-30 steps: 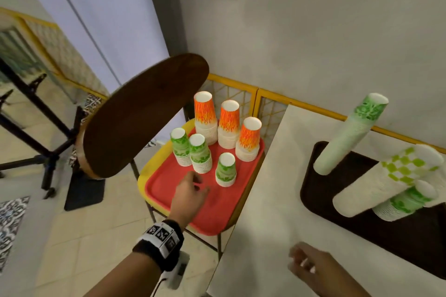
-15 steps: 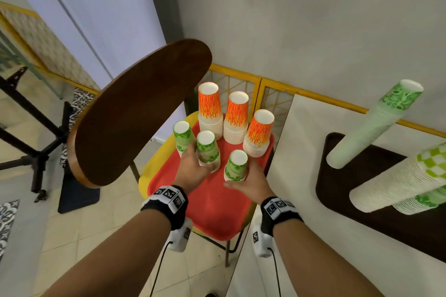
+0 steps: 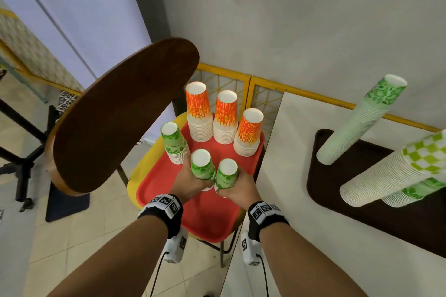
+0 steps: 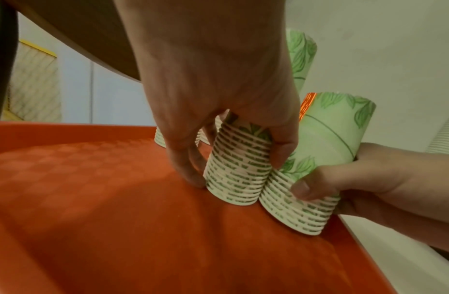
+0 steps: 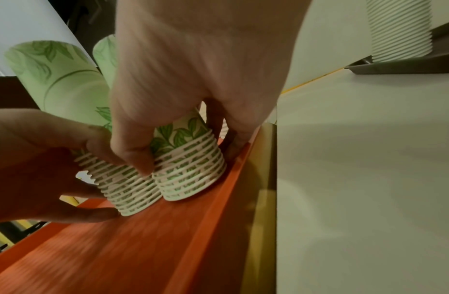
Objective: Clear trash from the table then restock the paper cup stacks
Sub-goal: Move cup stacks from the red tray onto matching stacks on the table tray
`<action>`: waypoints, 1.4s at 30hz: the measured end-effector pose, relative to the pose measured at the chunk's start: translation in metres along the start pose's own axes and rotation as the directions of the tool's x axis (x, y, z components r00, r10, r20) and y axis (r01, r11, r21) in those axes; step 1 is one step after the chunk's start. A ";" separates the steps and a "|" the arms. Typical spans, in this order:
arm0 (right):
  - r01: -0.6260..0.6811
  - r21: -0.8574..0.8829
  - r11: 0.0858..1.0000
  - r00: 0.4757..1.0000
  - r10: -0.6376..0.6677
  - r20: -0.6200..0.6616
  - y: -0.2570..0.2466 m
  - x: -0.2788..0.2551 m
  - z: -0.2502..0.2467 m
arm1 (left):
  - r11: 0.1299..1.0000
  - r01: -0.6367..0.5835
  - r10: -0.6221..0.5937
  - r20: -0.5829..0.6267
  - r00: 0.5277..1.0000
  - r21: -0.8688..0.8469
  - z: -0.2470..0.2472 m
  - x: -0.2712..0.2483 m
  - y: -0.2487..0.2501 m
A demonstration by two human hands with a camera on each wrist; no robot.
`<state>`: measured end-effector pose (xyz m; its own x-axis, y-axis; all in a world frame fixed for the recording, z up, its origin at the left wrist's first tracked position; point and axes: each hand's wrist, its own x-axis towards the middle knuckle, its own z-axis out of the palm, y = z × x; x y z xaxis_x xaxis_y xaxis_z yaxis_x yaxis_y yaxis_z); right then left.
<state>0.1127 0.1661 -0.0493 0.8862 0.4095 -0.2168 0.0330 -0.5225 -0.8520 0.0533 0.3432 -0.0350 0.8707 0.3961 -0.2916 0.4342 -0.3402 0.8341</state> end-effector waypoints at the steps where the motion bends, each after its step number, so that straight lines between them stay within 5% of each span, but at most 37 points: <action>1: 0.005 -0.004 1.000 1.000 -0.005 0.005 -0.001 -0.001 -0.001 | 1.000 -0.011 0.011 0.006 1.000 0.021 0.000 0.000 -0.001; 8: 0.066 0.013 0.998 0.998 -0.066 -0.017 -0.029 -0.010 -0.036 | 0.993 -0.116 0.115 -0.037 0.993 -0.030 -0.014 -0.015 0.038; 16: 0.144 0.021 0.989 0.964 -0.136 -0.227 -0.070 -0.062 -0.140 | 0.928 -0.347 0.347 -0.026 0.937 -0.136 -0.007 -0.050 0.165; 23: 0.108 -0.037 0.993 0.815 -0.110 -0.568 -0.063 -0.151 -0.289 | 0.811 -0.539 0.576 0.146 0.805 -0.225 0.060 -0.109 0.302; 31: 0.055 -0.007 0.998 0.656 -0.041 -0.754 -0.013 -0.208 -0.417 | 0.730 -0.637 0.683 0.217 0.698 -0.247 0.147 -0.167 0.405; 42: 0.026 0.044 0.999 0.774 0.008 -0.633 0.089 -0.130 -0.450 | 0.739 -0.644 0.673 0.174 0.719 -0.195 0.241 -0.174 0.468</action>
<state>0.2081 -0.2703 0.1177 0.9787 -0.1610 0.1273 0.0355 -0.4779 -0.8777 0.1608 -0.0906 0.2934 0.9584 -0.0925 0.2699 -0.2852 -0.3401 0.8961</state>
